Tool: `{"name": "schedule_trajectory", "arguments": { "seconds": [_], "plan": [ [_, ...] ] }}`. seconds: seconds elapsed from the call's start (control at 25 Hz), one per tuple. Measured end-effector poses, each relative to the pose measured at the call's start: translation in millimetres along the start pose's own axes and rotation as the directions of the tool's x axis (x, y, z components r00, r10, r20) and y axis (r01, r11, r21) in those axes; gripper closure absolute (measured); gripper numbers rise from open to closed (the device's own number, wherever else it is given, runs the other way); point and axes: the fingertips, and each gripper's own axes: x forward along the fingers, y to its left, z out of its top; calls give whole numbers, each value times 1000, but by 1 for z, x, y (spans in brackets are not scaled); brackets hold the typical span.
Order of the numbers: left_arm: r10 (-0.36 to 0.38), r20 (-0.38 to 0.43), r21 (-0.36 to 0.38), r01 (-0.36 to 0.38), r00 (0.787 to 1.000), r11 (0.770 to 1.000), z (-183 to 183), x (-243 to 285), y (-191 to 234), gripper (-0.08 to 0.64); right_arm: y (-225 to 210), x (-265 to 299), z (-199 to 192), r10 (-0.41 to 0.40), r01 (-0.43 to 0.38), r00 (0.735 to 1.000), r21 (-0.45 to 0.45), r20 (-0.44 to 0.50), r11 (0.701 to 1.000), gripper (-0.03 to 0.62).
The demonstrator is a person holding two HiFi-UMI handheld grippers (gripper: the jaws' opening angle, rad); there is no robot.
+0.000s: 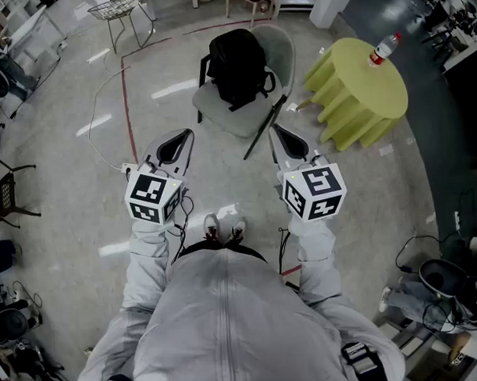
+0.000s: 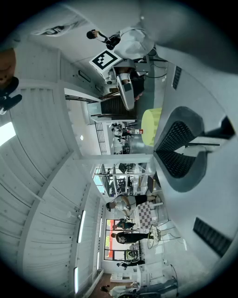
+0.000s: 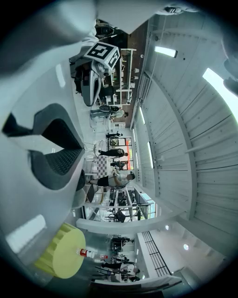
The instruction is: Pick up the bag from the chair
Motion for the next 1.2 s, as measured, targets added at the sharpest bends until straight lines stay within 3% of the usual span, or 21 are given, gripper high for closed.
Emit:
{"name": "schedule_trajectory", "arguments": {
  "seconds": [0.16,0.32,0.52,0.64,0.88,1.2],
  "plan": [
    [-7,8,-6,7,1000,1000,6,-6,-4,554,5,-8,4,-13,13,1000,-6,4,1000,581],
    [-21,11,-2,21,1000,1000,5,-7,-6,554,-3,-14,2,-58,58,998,53,6,997,581],
    [-73,78,22,72,994,997,20,-8,-15,554,-7,-18,5,-55,54,998,65,18,996,581],
    [-62,53,32,61,997,998,16,-3,-12,554,-8,-12,6,-48,47,999,65,21,997,581],
    [-24,12,-23,24,1000,999,2,18,20,554,-12,11,7,-35,35,999,50,12,998,581],
    [-47,-4,-5,47,999,999,7,82,88,554,-38,86,27,-53,54,999,80,-10,995,581]
  ]
}}
